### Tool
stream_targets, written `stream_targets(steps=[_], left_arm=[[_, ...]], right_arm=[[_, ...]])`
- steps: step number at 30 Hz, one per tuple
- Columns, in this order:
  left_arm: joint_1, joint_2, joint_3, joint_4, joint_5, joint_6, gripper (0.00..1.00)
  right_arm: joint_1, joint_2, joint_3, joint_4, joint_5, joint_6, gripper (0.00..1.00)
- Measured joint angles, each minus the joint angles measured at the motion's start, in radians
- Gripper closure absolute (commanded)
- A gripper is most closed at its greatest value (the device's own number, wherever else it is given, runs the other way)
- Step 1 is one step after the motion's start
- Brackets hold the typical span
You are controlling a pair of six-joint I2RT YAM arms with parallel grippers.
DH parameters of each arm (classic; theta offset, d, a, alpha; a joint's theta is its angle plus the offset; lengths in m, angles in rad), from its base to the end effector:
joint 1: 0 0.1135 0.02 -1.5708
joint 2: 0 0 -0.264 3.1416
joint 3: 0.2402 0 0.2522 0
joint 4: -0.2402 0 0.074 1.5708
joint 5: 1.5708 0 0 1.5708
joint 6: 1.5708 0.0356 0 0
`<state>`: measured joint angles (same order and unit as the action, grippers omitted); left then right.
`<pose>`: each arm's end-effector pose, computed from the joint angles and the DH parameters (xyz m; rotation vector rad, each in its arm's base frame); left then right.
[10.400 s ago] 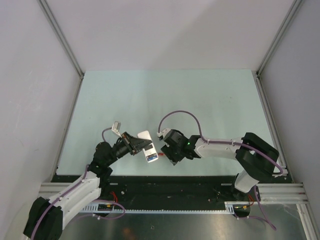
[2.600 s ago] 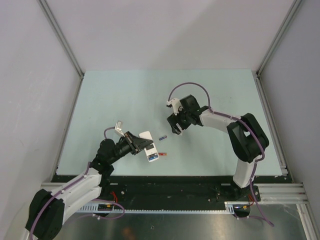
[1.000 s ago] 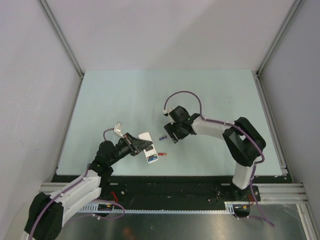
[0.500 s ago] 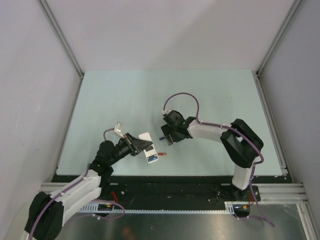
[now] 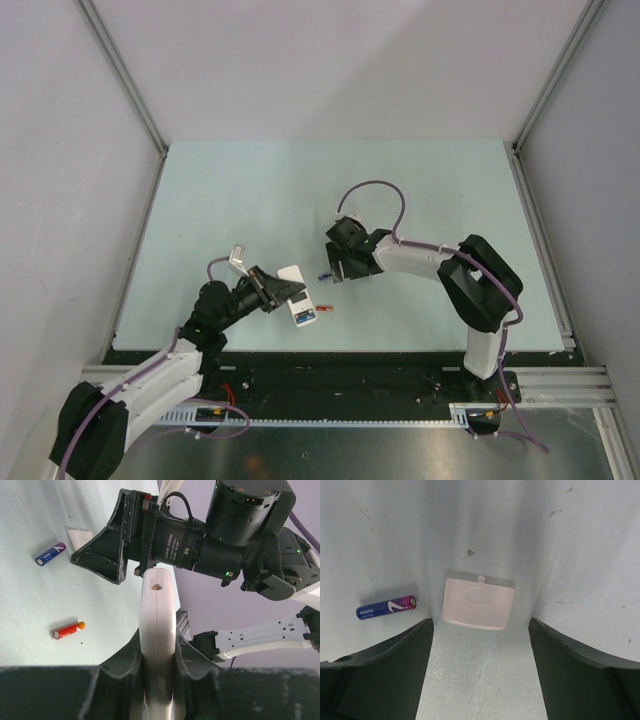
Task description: Load the batteries into the remote control
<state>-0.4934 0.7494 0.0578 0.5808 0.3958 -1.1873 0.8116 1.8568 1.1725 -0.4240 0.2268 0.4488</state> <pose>0.1343 -0.0878 0.1715 -0.3277 1.9164 -1.5317 0.2610 0.2634 0.1611 -0.4058 2.6042 0.1232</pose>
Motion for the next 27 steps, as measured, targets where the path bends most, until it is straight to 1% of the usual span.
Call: stream_targets(steps=[8, 14, 18, 20, 23, 27], left_arm=[[0.000, 0.009, 0.000, 0.000, 0.000, 0.000, 1.00], [0.000, 0.009, 0.000, 0.000, 0.000, 0.000, 1.00], [0.000, 0.009, 0.000, 0.000, 0.000, 0.000, 1.00], [0.000, 0.009, 0.000, 0.000, 0.000, 0.000, 1.00], [0.000, 0.009, 0.000, 0.000, 0.000, 0.000, 1.00], [0.000, 0.009, 0.000, 0.000, 0.000, 0.000, 1.00]], right_arm=[[0.008, 0.048, 0.074, -0.079, 0.046, 0.120, 0.24], [0.018, 0.057, 0.086, -0.093, 0.064, 0.162, 0.30], [0.024, 0.060, 0.091, -0.096, 0.070, 0.174, 0.33], [0.026, 0.062, 0.092, -0.097, 0.072, 0.180, 0.33], [0.029, 0.062, 0.093, -0.098, 0.073, 0.181, 0.29], [0.034, 0.062, 0.093, -0.098, 0.073, 0.180, 0.28]])
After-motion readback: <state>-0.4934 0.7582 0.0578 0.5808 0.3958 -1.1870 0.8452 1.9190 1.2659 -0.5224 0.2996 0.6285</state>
